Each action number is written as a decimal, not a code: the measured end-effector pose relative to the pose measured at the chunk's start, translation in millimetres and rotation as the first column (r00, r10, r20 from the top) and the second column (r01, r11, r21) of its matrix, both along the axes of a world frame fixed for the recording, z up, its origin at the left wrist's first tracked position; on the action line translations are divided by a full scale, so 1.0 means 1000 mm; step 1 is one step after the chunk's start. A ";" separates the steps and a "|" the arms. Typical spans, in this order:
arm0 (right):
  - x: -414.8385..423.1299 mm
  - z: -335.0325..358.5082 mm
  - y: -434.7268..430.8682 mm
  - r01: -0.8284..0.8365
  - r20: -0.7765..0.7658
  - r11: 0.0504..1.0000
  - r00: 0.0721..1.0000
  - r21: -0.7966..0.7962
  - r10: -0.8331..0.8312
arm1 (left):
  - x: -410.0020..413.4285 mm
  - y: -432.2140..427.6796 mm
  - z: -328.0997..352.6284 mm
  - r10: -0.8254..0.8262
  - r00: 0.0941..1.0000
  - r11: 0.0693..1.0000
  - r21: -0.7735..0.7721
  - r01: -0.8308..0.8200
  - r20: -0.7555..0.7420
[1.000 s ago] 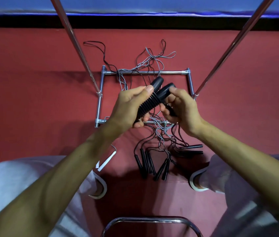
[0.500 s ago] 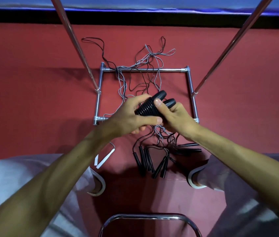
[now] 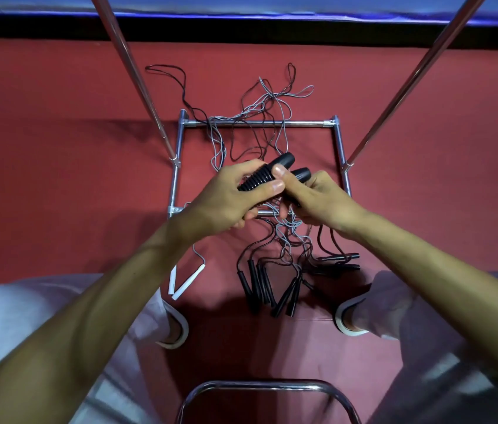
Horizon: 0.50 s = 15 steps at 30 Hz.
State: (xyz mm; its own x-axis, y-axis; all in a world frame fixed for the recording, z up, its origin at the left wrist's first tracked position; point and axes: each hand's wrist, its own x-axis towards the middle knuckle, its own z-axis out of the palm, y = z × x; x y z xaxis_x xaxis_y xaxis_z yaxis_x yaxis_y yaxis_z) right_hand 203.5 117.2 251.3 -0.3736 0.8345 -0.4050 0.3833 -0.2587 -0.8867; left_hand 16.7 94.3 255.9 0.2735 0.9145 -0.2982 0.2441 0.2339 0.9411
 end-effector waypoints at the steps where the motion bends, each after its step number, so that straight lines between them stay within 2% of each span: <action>1: 0.001 0.001 0.002 0.016 -0.005 1.000 1.000 -0.003 -0.016 | 0.000 0.001 0.002 0.020 0.999 1.000 -0.019 -0.020 0.035; 3: 0.004 0.002 0.008 0.052 -0.003 0.998 0.999 -0.047 -0.052 | -0.003 0.002 0.008 0.066 0.992 0.996 -0.074 -0.058 0.111; 5: 0.011 0.004 0.013 0.092 -0.033 0.995 0.995 -0.024 -0.093 | -0.007 0.004 0.015 0.092 0.982 0.983 -0.171 -0.063 0.165; 8: 0.023 0.006 0.015 0.083 -0.056 0.976 0.996 0.201 -0.073 | -0.013 0.005 0.020 0.086 0.968 0.963 -0.270 -0.019 0.237; 10: 0.031 0.003 0.015 -0.005 0.117 0.895 0.992 0.446 -0.053 | -0.015 0.006 0.020 0.092 0.954 0.942 -0.335 0.009 0.286; 12: 0.035 -0.001 0.016 -0.098 0.265 0.749 0.958 0.655 -0.107 | -0.018 0.008 0.020 0.111 0.941 0.911 -0.410 0.032 0.320; 15: 0.037 0.003 0.016 -0.121 0.233 0.597 0.966 0.793 -0.113 | -0.024 0.011 0.022 0.134 0.918 0.879 -0.472 0.063 0.373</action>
